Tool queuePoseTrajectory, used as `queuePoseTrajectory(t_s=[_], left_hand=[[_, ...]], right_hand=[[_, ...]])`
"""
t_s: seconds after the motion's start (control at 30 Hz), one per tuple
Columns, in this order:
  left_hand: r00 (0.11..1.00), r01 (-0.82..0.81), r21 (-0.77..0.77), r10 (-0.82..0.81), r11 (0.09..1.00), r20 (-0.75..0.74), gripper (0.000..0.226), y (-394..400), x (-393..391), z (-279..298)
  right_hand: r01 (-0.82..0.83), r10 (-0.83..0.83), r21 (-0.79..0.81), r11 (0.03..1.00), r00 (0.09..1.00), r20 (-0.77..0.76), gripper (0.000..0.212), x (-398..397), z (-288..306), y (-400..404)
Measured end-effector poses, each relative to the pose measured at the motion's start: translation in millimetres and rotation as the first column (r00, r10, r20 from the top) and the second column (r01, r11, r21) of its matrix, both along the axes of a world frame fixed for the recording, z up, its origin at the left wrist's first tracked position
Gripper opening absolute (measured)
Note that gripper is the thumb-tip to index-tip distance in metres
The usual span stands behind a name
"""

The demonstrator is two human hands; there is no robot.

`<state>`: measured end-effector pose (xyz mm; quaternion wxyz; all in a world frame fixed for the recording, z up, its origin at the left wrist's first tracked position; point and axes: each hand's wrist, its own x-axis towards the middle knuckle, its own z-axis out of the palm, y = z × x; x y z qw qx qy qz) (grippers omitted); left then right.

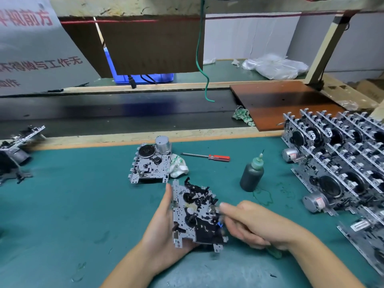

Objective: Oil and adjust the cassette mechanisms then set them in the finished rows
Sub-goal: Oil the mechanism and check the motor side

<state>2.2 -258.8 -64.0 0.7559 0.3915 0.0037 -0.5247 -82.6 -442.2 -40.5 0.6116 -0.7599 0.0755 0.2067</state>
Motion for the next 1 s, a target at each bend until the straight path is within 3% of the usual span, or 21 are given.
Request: queuePoseTrajectory(t_s=[0.13, 0.23, 0.27, 0.33, 0.4, 0.47, 0.53, 0.63, 0.77, 0.87, 1.0], left_hand=[[0.987, -0.090, -0.085, 0.078, 0.992, -0.142, 0.094, 3, -2, 3], [0.973, -0.139, -0.107, 0.116, 0.985, -0.198, 0.098, 4, -1, 3], [0.970, -0.143, -0.107, 0.118, 0.984, -0.211, 0.099, 5, 0, 3], [0.971, -0.128, -0.110, 0.101, 0.986, -0.219, 0.099, 7, -1, 2], [0.979, -0.084, -0.105, 0.063, 0.991, -0.195, 0.096, 7, -2, -1], [0.983, -0.066, -0.079, 0.051, 0.995, -0.174, 0.087, 4, -2, -2], [0.983, -0.076, -0.072, 0.062, 0.995, -0.173, 0.080, 2, -2, -3], [0.983, -0.078, -0.088, 0.062, 0.993, -0.170, 0.074, 2, 0, -4], [0.987, -0.056, -0.128, 0.035, 0.990, -0.158, 0.071, 3, 0, -4], [0.988, -0.045, -0.152, 0.021, 0.987, -0.150, 0.070, 3, 0, -3], [0.994, -0.014, -0.150, -0.003, 0.989, -0.113, 0.072, 3, 0, -4]], right_hand=[[0.246, -0.242, -0.007, 0.969, 0.959, 0.144, 0.033, 0, -7, -13], [0.385, -0.340, -0.102, 0.917, 0.890, 0.303, 0.031, 3, -11, -14], [0.430, -0.319, -0.212, 0.878, 0.854, 0.412, 0.031, 3, -14, -13], [0.579, -0.217, -0.429, 0.693, 0.735, 0.642, 0.027, 1, -18, -11], [0.779, -0.353, -0.267, 0.568, 0.523, 0.776, 0.028, 2, -18, -10], [0.860, -0.595, 0.026, 0.509, 0.330, 0.733, 0.023, 5, -18, -12], [0.878, -0.712, 0.138, 0.458, 0.269, 0.649, 0.031, 8, -19, -16], [0.869, -0.685, 0.006, 0.495, 0.386, 0.619, 0.053, 13, -23, -23], [0.784, -0.665, -0.045, 0.619, 0.554, 0.501, 0.032, 18, -28, -28], [0.755, -0.631, -0.028, 0.655, 0.567, 0.529, 0.021, 16, -29, -27], [0.745, -0.585, -0.093, 0.660, 0.588, 0.559, 0.030, 13, -29, -26]])
